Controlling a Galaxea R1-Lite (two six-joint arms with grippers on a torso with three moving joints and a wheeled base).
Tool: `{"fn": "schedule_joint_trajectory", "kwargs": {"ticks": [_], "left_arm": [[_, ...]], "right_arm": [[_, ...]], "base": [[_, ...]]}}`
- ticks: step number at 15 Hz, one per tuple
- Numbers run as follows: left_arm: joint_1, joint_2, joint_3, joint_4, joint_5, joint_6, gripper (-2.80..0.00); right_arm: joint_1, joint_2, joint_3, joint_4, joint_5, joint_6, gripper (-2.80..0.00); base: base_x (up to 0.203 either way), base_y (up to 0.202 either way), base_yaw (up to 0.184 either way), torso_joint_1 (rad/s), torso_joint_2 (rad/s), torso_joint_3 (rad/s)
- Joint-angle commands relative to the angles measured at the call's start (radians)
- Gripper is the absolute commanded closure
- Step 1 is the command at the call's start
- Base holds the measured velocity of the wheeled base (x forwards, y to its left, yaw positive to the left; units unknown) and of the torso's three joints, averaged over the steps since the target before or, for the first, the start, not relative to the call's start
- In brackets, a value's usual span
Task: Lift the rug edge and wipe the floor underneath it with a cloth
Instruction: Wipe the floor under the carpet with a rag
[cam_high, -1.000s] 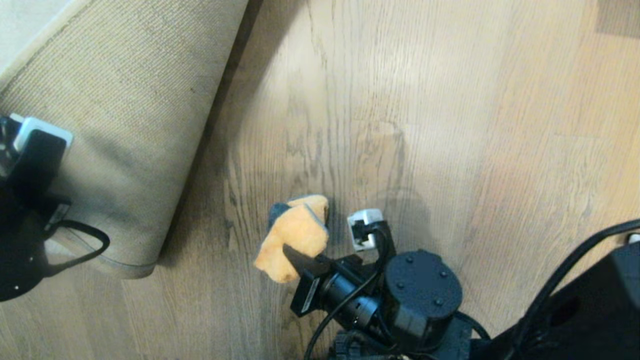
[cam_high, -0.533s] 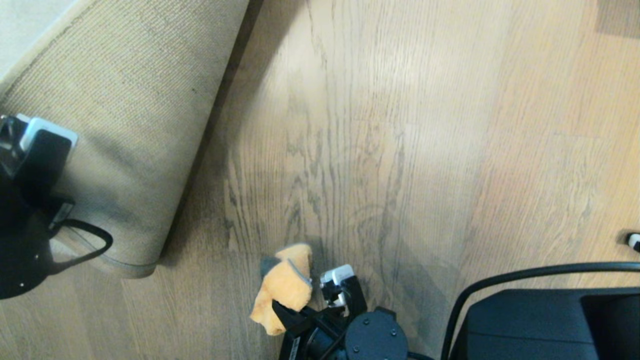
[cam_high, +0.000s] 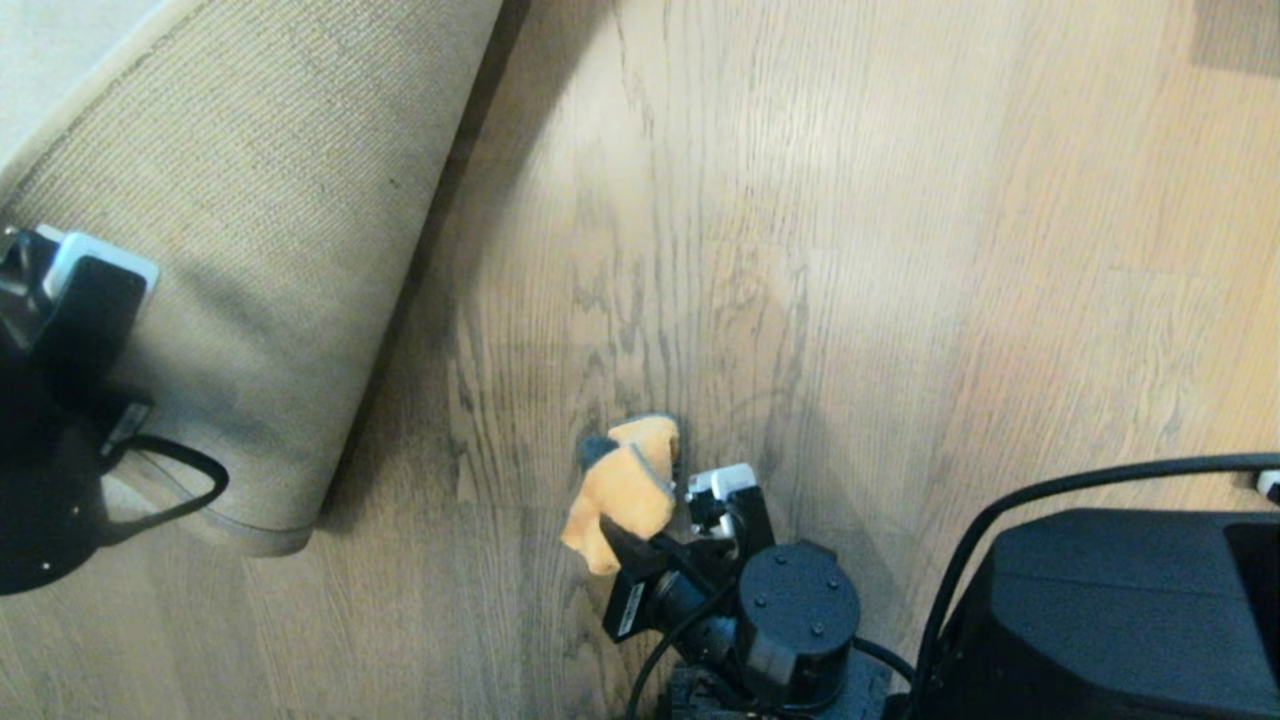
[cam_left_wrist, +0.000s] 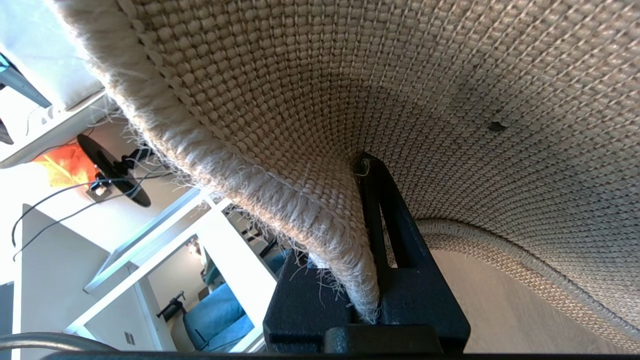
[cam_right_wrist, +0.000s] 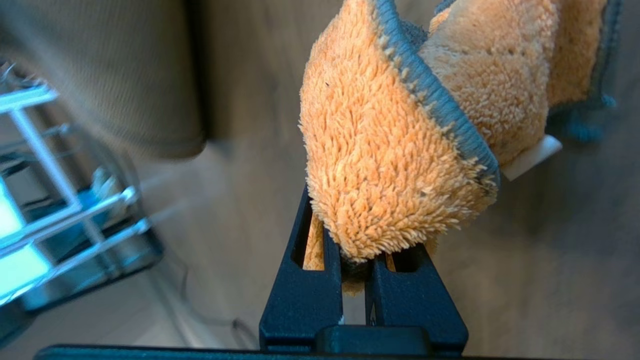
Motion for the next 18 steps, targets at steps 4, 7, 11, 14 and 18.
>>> {"fn": "schedule_joint_trajectory", "kwargs": {"ticks": [4,7,11,14,18], "left_arm": [[-0.005,-0.001,0.0,-0.005,0.005,0.004,0.0],[-0.005,-0.015,0.0,-0.005,0.007,0.004,0.0],[-0.005,-0.026,0.009,-0.004,0.008,0.004,0.0],[-0.005,-0.023,0.009,-0.004,0.008,0.004,0.0],[-0.005,-0.021,0.011,-0.004,0.008,0.004,0.0]], "right_arm": [[-0.078,0.003,-0.006,-0.047,0.0,-0.04,0.0],[-0.101,0.008,-0.072,-0.047,0.0,-0.045,0.0],[-0.182,0.001,-0.111,-0.047,0.001,-0.067,0.0],[-0.278,-0.034,-0.153,-0.047,0.013,-0.106,0.0],[-0.349,-0.128,-0.157,-0.047,0.029,-0.118,0.0]], "base": [[0.0,0.0,0.0,0.0,0.0,0.0],[0.0,0.0,0.0,0.0,0.0,0.0],[0.0,0.0,0.0,0.0,0.0,0.0],[0.0,0.0,0.0,0.0,0.0,0.0],[0.0,0.0,0.0,0.0,0.0,0.0]]}}
